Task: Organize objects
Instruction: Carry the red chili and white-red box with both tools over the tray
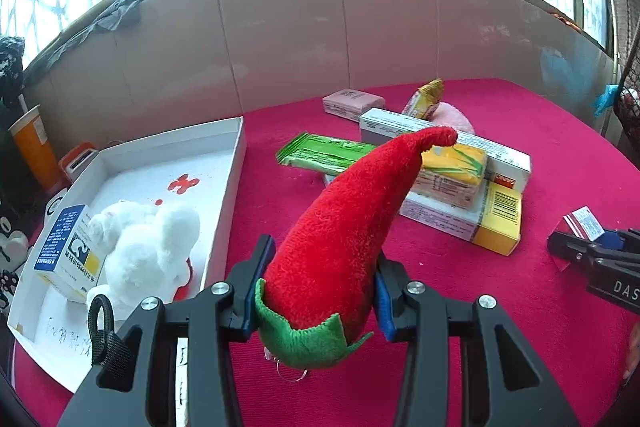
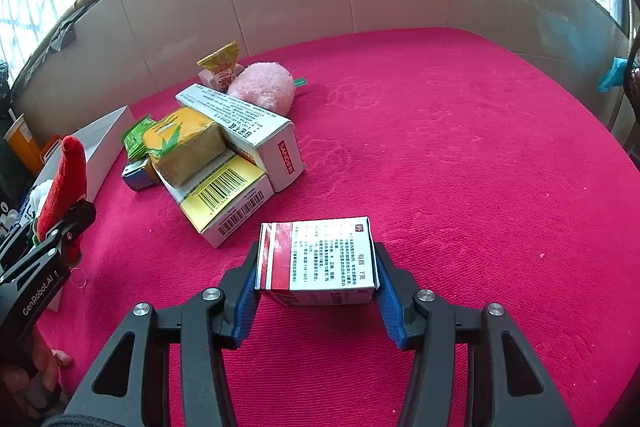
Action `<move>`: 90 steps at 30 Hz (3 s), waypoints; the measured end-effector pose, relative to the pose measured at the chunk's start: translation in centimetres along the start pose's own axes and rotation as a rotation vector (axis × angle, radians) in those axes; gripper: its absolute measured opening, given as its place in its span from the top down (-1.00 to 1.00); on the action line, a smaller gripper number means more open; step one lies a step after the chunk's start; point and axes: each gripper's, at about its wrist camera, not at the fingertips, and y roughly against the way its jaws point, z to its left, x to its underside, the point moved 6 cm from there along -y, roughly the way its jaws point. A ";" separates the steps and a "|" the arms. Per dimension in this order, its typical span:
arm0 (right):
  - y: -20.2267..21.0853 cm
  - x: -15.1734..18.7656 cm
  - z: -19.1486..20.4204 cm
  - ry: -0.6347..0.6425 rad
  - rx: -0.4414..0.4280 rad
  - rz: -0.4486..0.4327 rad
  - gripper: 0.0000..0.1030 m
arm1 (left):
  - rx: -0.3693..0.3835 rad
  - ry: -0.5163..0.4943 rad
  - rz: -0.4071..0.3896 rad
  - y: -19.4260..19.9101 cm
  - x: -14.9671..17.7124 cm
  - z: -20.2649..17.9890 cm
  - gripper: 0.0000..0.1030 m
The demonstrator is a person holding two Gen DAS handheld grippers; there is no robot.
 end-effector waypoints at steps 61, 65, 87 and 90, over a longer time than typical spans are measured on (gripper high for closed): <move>7.2 -2.1 2.1 0.008 0.017 -0.288 -0.08 | -0.175 0.162 -0.089 8.5 0.1 10.2 0.16; 8.2 -2.8 4.6 0.032 -0.044 -0.289 -0.08 | -0.190 0.159 -0.094 8.7 0.0 11.0 0.16; 9.7 -4.7 17.3 0.221 -0.214 -0.303 -0.08 | -0.249 0.230 -0.088 9.4 1.1 17.4 0.16; 9.4 -4.6 18.2 0.233 -0.217 -0.293 -0.08 | -0.254 0.234 -0.082 9.3 1.3 18.0 0.16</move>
